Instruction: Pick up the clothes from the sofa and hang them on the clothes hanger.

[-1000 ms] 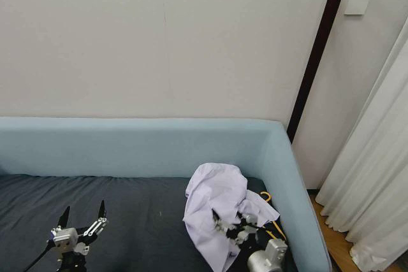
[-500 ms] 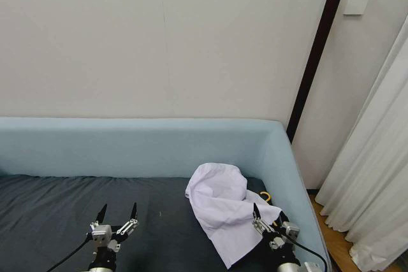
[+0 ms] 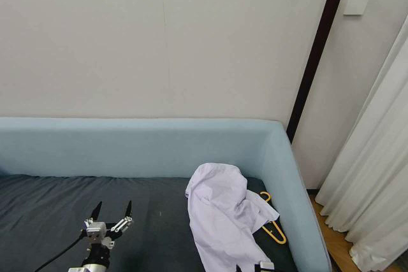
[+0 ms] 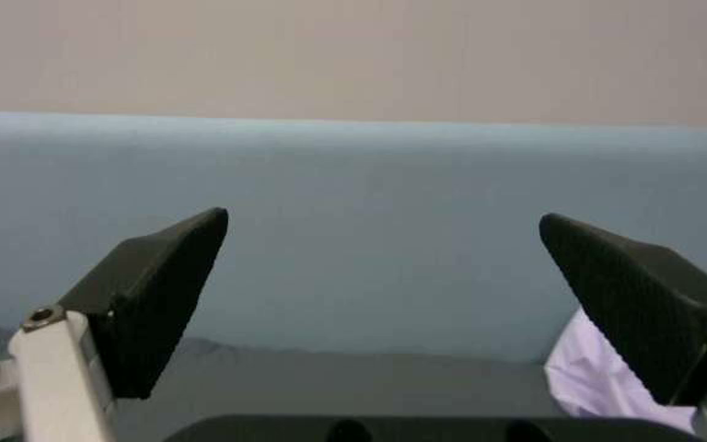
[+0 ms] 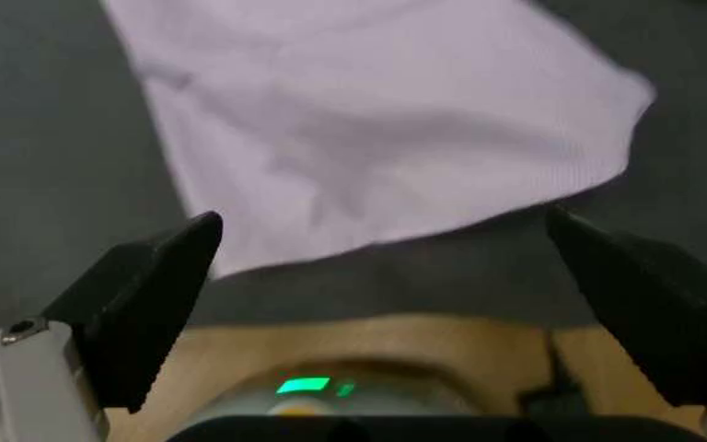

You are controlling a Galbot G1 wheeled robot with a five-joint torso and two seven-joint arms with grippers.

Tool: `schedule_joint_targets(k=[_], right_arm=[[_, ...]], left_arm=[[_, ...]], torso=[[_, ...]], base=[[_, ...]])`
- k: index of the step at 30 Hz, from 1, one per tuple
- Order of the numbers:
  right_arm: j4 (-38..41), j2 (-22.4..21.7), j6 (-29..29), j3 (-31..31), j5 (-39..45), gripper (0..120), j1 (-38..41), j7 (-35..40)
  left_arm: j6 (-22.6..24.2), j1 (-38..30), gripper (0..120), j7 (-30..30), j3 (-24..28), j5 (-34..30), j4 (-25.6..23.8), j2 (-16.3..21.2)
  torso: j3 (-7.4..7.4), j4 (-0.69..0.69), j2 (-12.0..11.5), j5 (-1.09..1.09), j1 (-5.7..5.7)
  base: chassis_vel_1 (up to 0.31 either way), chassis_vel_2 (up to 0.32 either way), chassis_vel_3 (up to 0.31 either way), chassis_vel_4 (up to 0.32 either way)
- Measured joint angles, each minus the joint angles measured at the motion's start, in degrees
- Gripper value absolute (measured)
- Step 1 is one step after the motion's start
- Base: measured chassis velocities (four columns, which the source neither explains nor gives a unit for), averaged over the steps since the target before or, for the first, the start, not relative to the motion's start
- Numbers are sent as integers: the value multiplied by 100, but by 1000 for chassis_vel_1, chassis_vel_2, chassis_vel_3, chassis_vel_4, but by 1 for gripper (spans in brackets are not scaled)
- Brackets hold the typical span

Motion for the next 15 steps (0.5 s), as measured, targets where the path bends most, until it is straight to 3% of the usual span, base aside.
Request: schedule_joint_targets(k=[1, 3, 5, 9, 13, 14, 15], right_arm=[[0, 0, 0, 0, 0, 100, 0, 0], [562, -234, -563, 19, 1427, 100, 260, 660], [876, -376, -676, 49, 2099, 100, 454, 901], [828, -496, -632, 95, 2109, 100, 832, 555], [-890, -258, 510, 103, 1428, 100, 2071, -608], [-890, -258, 510, 103, 1428, 100, 2071, -608], [-1470, -109, 635, 87, 1380, 100, 2373, -805]], left_arm=[[0, 0, 100, 0, 0, 0, 0, 0], [19, -31, 100, -10, -148, -1, 101, -2], [35, -45, 100, -13, -252, 3, 143, -9], [78, -34, 100, -18, -432, 31, 165, -64], [71, 178, 100, -22, -667, 241, 13, -284], [71, 178, 100, -22, -667, 241, 13, -284], [40, 272, 100, -22, -721, 313, -52, -381]], torso=[[0, 0, 0, 0, 0], [0, -1, 0, 0, 0], [0, 1, 0, -3, 0], [0, -1, 0, 0, 0], [0, 1, 0, 1, 0], [0, 1, 0, 1, 0], [1, 1, -1, 1, 0]], base=[[0, 0, 0, 0], [0, 0, 0, 0], [0, 0, 0, 0], [0, 0, 0, 0], [0, 0, 0, 0], [0, 0, 0, 0], [0, 0, 0, 0]])
